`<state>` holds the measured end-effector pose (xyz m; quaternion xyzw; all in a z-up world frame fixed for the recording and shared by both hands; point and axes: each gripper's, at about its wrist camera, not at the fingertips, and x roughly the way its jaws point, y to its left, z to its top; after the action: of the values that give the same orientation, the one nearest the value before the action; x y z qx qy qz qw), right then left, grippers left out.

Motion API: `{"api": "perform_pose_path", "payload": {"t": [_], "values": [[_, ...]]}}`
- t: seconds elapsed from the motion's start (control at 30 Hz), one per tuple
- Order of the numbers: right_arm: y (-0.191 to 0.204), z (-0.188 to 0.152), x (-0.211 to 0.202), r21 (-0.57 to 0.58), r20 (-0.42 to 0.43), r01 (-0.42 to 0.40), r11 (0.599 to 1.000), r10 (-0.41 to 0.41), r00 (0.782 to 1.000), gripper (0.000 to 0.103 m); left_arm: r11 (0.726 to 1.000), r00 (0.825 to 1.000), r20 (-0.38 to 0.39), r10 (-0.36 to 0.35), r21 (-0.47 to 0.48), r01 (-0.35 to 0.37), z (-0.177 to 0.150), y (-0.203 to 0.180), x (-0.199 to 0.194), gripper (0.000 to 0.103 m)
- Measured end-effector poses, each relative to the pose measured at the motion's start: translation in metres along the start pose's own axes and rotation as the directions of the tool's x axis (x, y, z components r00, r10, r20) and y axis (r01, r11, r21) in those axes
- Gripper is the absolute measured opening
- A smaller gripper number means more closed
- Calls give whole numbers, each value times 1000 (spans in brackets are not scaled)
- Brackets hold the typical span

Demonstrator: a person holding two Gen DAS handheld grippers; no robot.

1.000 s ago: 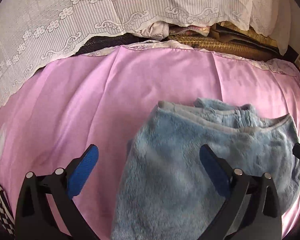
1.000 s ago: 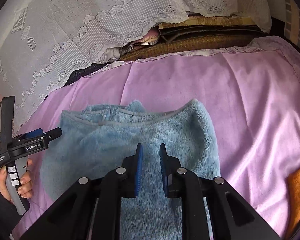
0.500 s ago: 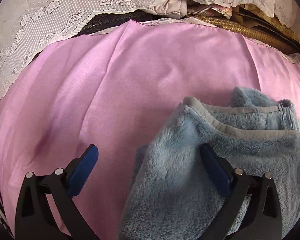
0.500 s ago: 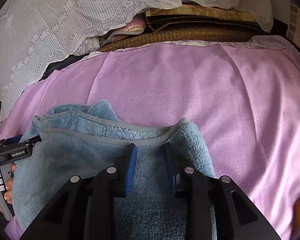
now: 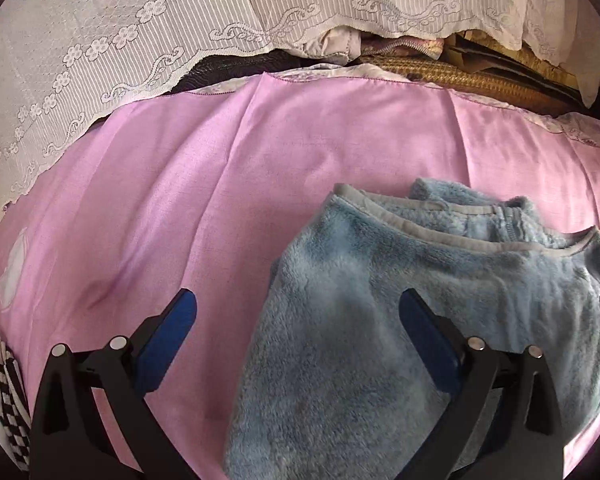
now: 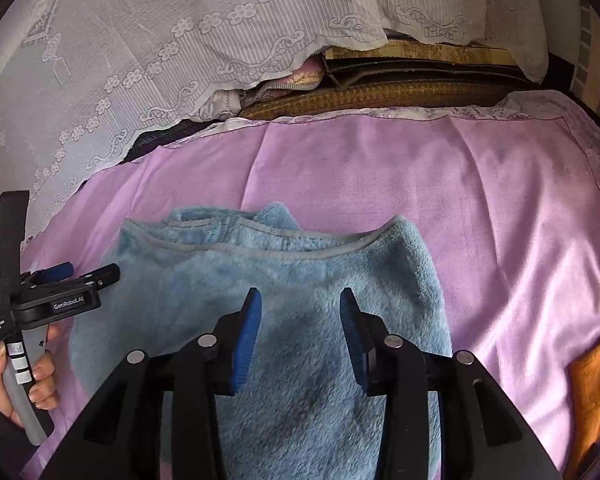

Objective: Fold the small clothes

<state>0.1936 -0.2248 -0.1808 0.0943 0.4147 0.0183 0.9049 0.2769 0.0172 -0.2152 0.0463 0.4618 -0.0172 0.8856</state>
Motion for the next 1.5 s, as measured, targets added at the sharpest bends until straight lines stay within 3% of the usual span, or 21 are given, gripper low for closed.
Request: {"api": "perform_pose_path", "payload": {"t": [0.2,0.43,0.73,1.17,1.5], "values": [[14,-32,-15,22,-45,-40,999,41,998,43,998,1000,-10,-16,58,16,-25,-26,-21,99],[7,-52,-3,77,-108,-59,995,67,992,43,996,998,-57,-6,85,11,-53,-41,-5,99],[15,-61,9,13,-104,-32,999,34,994,46,997,999,-44,12,78,-8,-60,-45,4,99],[13,-59,10,7,-112,-40,999,41,993,48,997,999,-50,4,73,0,-60,-44,4,99],[-2,-56,-17,117,-86,-108,987,119,989,53,999,996,-86,-33,23,35,-54,-33,-8,99]]}}
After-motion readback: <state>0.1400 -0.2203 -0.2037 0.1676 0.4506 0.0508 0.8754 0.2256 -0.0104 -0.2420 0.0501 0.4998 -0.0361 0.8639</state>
